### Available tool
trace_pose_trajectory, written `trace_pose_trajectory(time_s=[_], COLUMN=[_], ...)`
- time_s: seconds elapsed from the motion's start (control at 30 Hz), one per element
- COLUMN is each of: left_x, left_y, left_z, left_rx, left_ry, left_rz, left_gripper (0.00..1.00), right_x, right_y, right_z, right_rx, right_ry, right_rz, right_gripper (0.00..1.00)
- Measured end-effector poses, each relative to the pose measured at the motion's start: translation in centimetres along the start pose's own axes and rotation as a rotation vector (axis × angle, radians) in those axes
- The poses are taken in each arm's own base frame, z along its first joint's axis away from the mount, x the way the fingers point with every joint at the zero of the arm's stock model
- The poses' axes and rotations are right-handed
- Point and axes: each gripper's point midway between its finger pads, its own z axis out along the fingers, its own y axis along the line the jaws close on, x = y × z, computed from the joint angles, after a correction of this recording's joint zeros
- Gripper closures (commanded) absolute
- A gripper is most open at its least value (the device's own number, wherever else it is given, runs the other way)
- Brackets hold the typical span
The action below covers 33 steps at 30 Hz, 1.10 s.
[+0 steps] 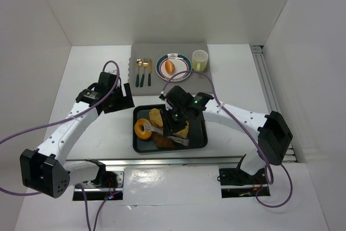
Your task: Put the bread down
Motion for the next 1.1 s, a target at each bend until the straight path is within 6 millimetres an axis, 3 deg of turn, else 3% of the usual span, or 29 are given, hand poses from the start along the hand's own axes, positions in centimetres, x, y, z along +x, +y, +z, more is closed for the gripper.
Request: trace_pose_trajectory(time_s=[0.27, 0.43, 0.63, 0.83, 0.97, 1.1], left_x=[-1.7, -3.4, -4.2, -4.1, -4.0, -4.0], left_y=[2.5, 4.5, 4.3, 4.0, 3.9, 4.0], left_z=[-0.3, -1.2, -2.1, -2.2, -2.2, -2.2], left_rx=[-0.050, -0.082, -0.050, -0.029, -0.024, -0.022], left_ry=[-0.045, -0.091, -0.113, -0.101, -0.098, -0.096], left_rz=[-0.062, -0.131, -0.147, -0.151, -0.152, -0.144], left_gripper=[0.09, 0.08, 0.08, 0.08, 0.08, 0.08], right_x=[-3.8, -8.4, -13.7, -18.8, -20.4, -22.2], right_y=[0.0, -2.1, -5.7, -11.1, -14.3, -17.5], right_z=[-3.0, -5.9, -8.6, -8.2, -8.5, -10.1], right_rx=[0.036, 0.086, 0.147, 0.278, 0.355, 0.415], right_ry=[-0.144, -0.279, -0.450, -0.584, -0.640, -0.708], right_rz=[-0.026, 0.019, 0.091, 0.185, 0.246, 0.301], right_gripper=[0.76, 0.77, 0.77, 0.77, 0.77, 0.77])
